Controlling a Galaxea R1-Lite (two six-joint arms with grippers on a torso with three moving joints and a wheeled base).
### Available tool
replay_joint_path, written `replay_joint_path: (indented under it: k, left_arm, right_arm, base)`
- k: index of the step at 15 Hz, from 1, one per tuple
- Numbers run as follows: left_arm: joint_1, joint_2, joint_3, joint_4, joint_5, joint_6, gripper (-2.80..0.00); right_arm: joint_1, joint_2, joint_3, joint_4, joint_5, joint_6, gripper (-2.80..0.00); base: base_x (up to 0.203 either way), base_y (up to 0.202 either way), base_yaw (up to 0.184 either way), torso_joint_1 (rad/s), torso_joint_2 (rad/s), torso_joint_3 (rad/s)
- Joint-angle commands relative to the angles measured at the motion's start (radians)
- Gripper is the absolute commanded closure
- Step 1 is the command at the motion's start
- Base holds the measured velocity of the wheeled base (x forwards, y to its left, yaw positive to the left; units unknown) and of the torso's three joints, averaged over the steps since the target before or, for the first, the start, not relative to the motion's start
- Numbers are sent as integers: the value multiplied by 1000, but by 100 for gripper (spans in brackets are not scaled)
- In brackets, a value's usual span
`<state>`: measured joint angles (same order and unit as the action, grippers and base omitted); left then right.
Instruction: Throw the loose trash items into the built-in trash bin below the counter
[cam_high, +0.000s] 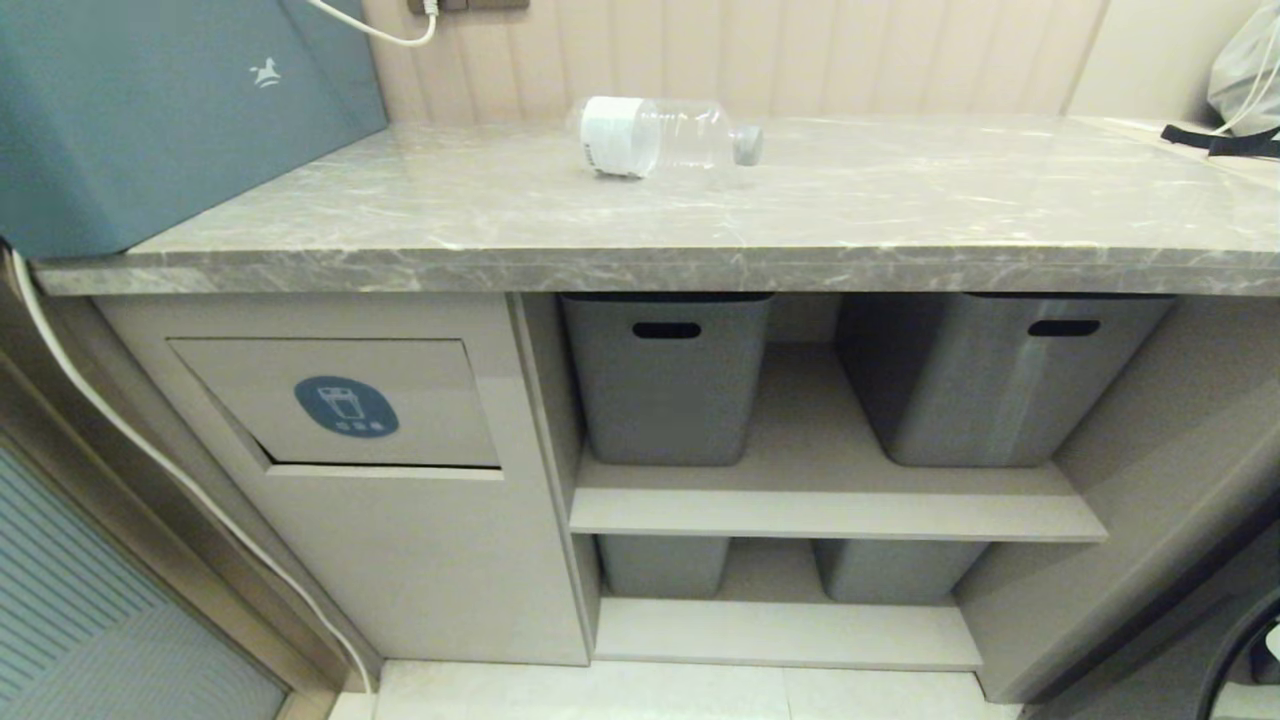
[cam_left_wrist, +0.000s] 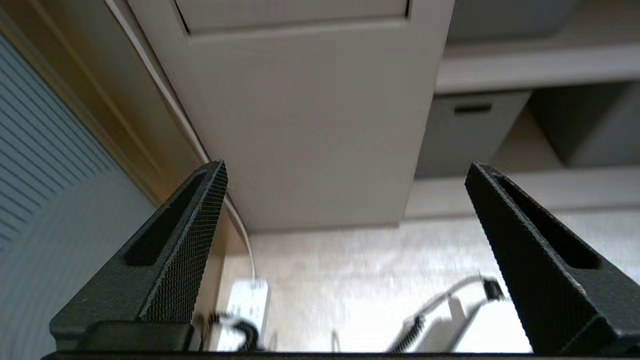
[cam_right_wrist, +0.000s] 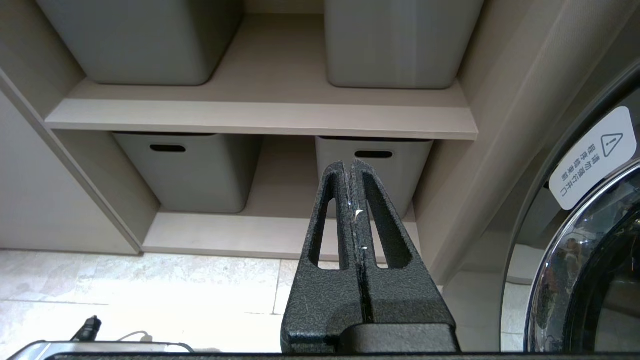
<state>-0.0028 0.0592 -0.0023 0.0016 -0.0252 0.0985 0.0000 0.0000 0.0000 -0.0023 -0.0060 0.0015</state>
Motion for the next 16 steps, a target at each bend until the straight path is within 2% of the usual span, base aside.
replay_joint_path:
  k: [1,7,8,16]
  left_arm:
    - [-2,-59,5,0,2,3,-280]
    - [-3,-59,5,-2,2,3,-280]
    - [-3,-61,5,0,4,3,0]
    - [-3,-61,5,-2,5,0,0]
  right_arm:
    - [0,2,0,-1,0,0,0]
    - [0,2,0,-1,0,0,0]
    - [0,1,0,-1,0,0,0]
    - [0,1,0,-1,0,2,0]
  base:
    - [0,0,0,0,0,0]
    - [0,0,0,0,0,0]
    - [0,0,0,0,0,0]
    - [0,0,0,0,0,0]
